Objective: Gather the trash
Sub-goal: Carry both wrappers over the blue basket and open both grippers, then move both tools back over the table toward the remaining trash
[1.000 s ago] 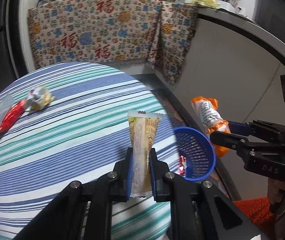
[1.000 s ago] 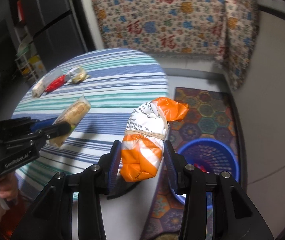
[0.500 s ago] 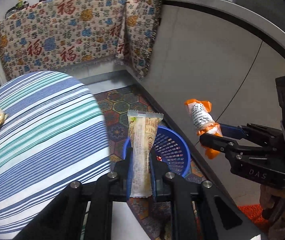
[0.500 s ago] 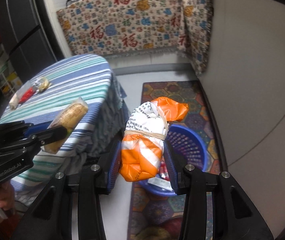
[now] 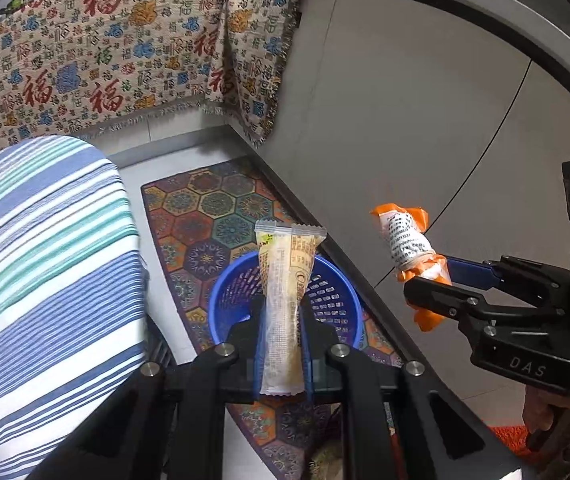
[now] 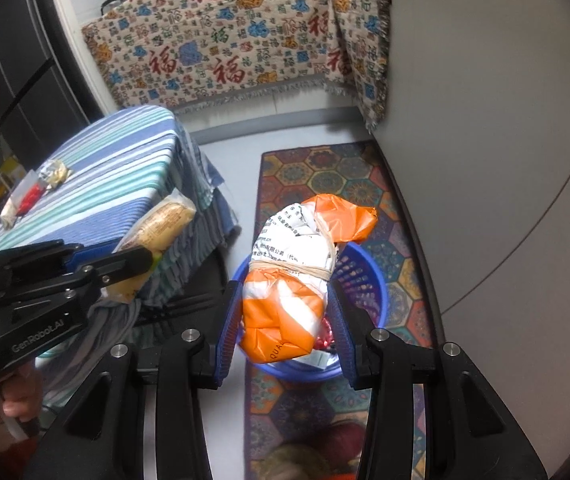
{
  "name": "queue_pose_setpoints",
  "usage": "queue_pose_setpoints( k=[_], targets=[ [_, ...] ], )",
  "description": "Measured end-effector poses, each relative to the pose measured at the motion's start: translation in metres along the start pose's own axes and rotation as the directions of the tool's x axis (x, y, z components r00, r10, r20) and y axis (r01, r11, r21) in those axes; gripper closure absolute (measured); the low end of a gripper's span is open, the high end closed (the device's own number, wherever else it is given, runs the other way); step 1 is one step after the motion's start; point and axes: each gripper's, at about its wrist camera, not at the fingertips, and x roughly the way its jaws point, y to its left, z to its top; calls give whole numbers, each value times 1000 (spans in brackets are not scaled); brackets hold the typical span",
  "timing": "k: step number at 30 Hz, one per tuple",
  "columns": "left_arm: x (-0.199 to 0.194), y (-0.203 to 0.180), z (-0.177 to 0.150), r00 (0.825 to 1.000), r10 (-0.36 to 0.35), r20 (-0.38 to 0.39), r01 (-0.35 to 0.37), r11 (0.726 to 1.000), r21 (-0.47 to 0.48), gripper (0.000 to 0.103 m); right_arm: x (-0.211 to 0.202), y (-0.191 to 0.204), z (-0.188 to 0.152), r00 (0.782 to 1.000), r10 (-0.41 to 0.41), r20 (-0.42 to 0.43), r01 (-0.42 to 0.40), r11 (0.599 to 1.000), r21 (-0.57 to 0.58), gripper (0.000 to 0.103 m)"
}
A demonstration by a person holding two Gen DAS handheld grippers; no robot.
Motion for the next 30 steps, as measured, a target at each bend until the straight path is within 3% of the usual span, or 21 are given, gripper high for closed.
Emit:
queue_pose_setpoints(
  k=[16, 18, 19, 20, 22, 23, 27, 30],
  targets=[
    [38, -12, 22, 999, -27, -19, 27, 999, 22, 88, 26, -15, 5, 1000, 5, -31, -5, 1000, 11, 59],
    [44, -14, 26, 999, -34, -19, 35, 999, 32, 87, 29, -17, 6, 1000, -2, -19, 2, 1000, 9, 56],
    [49, -14, 28, 999, -43, -23, 43, 999, 31, 82, 31, -18, 6, 1000, -5, -11, 5, 1000, 7, 48],
    [53, -14, 30, 998, -56, -27, 57, 998, 27, 76, 33, -19, 6, 1000, -10, -1, 10, 1000, 3, 33],
    [59, -12, 33, 998, -65, -19, 65, 998, 18, 61, 34, -23, 6, 1000, -23, 18, 23, 1000, 10, 30],
    [61, -10, 34, 997, -75, -13, 75, 997, 11, 58, 34, -26, 7, 999, -32, 21, 31, 999, 17, 30],
    [51, -5, 34, 997, -79, 12, 79, 997, -13, 57, 21, -33, 10, 997, -59, 57, 57, 998, 36, 29],
    [32, 2, 33, 997, -70, 41, 72, 997, -25, 57, 7, -31, 14, 991, -88, 98, 84, 995, 45, 19]
  ],
)
